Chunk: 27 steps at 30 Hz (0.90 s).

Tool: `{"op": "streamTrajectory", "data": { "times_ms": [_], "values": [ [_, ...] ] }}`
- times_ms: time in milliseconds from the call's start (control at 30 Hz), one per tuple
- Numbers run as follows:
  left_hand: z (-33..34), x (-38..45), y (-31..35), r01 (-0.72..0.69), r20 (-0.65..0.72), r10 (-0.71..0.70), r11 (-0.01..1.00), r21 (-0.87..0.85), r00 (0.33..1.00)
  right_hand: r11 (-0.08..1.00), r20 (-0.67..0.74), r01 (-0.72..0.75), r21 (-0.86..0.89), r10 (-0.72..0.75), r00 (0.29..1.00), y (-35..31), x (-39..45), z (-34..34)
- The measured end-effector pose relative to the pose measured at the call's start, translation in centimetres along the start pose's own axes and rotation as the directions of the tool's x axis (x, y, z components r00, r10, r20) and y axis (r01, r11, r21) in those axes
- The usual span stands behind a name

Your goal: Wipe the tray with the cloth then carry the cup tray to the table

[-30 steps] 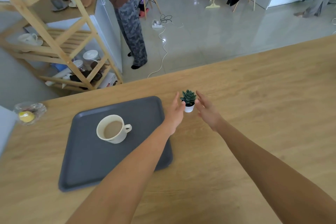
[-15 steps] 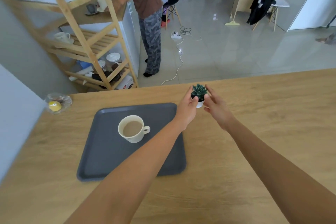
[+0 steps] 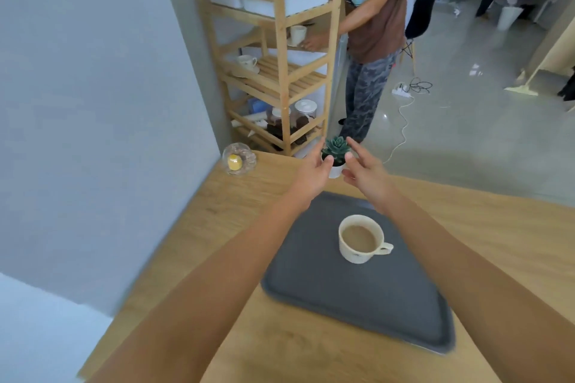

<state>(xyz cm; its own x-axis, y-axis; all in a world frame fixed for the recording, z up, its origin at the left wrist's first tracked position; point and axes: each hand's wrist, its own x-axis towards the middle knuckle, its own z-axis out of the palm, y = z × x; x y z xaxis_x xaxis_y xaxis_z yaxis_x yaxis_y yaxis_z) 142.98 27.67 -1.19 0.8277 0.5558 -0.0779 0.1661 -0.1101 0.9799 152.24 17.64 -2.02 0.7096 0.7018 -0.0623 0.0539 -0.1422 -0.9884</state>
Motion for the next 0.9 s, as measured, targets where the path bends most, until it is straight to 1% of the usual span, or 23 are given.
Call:
{"op": "streamTrajectory", "data": {
  "times_ms": [133, 233, 433, 500, 600, 767, 900],
  "values": [
    [-8.0, 0.1, -3.3, 0.056, -0.093, -0.058, 0.998, -0.027, 0.994, 1.000, 0.104, -0.024, -0.009, 0.025, 0.994, 0.8, 3.1, 8.2],
    [-12.8, 0.7, -6.3, 0.136, -0.117, -0.139, 0.990, -0.032, 0.983, 0.998, 0.180, -0.061, -0.007, 0.062, 0.982, 1.8, 5.2, 13.6],
    [-19.4, 2.0, -10.9, 0.219, -0.152, -0.222, 0.975, -0.033, 0.963, 0.993, 0.251, -0.105, -0.049, 0.114, 0.961, 4.1, 9.1, 21.4],
    [-20.8, 2.2, -11.8, 0.243, -0.173, -0.249, 0.969, -0.051, 0.953, 0.990, 0.262, -0.123, -0.063, 0.135, 0.956, 4.6, 10.0, 23.2],
    [-22.2, 2.6, -12.8, 0.265, -0.214, -0.287, 0.956, -0.127, 0.934, 0.985, 0.268, -0.136, -0.103, 0.159, 0.950, 5.5, 11.2, 25.3],
    [-23.8, 3.5, -14.7, 0.299, -0.189, -0.324, 0.942, -0.152, 0.927, 0.987, 0.257, -0.111, -0.113, 0.137, 0.957, 6.4, 12.0, 27.0],
    [-23.7, 3.7, -14.8, 0.290, -0.183, -0.321, 0.940, -0.178, 0.929, 0.982, 0.267, -0.155, -0.104, 0.178, 0.947, 5.8, 11.7, 26.8]
  ]
}}
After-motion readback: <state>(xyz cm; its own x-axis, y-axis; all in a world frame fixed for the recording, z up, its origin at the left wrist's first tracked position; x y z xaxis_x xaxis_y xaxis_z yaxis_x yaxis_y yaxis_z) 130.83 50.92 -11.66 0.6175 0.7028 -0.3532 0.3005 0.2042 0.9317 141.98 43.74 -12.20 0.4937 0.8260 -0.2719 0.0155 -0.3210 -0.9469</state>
